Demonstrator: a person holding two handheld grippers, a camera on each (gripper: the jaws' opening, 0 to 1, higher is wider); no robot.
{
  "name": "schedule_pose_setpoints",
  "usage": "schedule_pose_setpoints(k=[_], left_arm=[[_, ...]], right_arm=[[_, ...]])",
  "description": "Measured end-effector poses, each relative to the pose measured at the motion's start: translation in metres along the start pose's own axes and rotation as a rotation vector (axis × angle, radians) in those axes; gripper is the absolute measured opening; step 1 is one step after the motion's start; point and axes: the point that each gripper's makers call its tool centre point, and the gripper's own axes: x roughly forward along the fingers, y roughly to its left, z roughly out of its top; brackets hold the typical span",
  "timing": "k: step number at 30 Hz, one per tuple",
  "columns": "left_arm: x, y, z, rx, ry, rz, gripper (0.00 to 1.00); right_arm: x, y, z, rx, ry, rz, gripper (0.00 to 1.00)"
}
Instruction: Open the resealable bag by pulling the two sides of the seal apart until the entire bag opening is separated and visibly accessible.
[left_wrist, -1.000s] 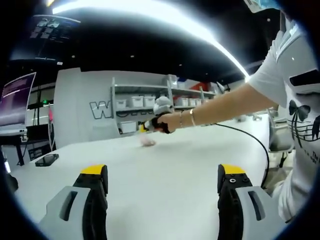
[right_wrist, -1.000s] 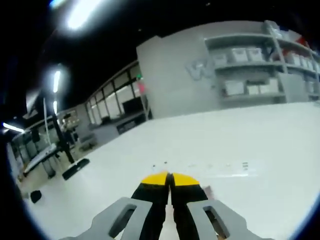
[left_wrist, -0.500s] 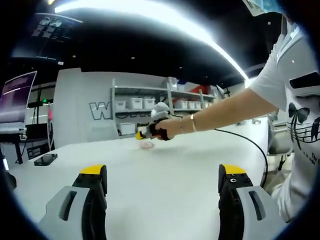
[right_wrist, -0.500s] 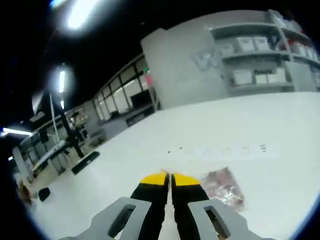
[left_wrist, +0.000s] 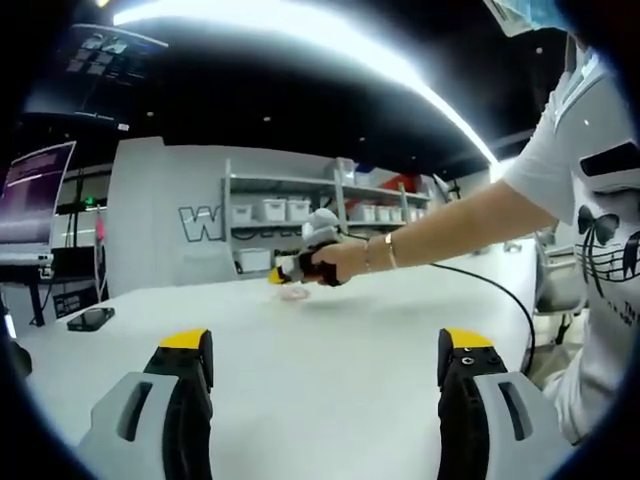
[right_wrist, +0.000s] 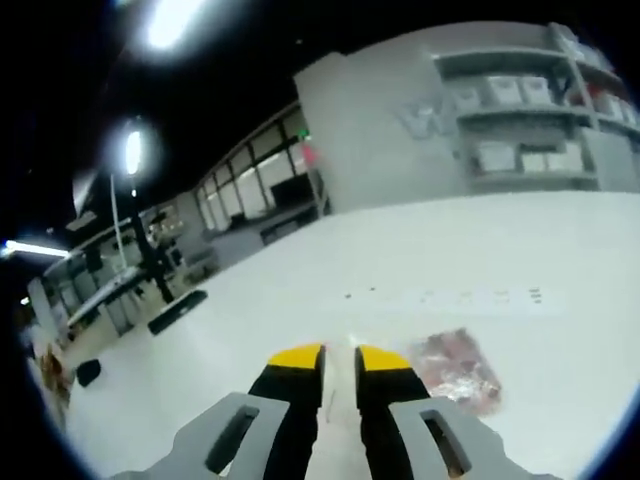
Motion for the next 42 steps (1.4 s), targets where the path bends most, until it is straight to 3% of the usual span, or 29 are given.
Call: schedule_pose_setpoints(k=[20,36,42], left_arm=[[-0.003,-0.001,0.000,-0.009,-0.014,0.016,0.96],[-0.003,0.003,-0.001,-0.002,-0.015,0.028,0.97],[-0.003,0.006,0.001,-0.010,-0.027,0.039,0.98]], right_arm=[[-0.020,0.002,-0.005,-0.122,-0.045,-0.055,0.29],[-0.036,-0.003,-0.011,-0.086,-0.058,-0.083,0.38],[-0.036,-0.007,0.001,-0.071,-0.079,-0.082,0.44]])
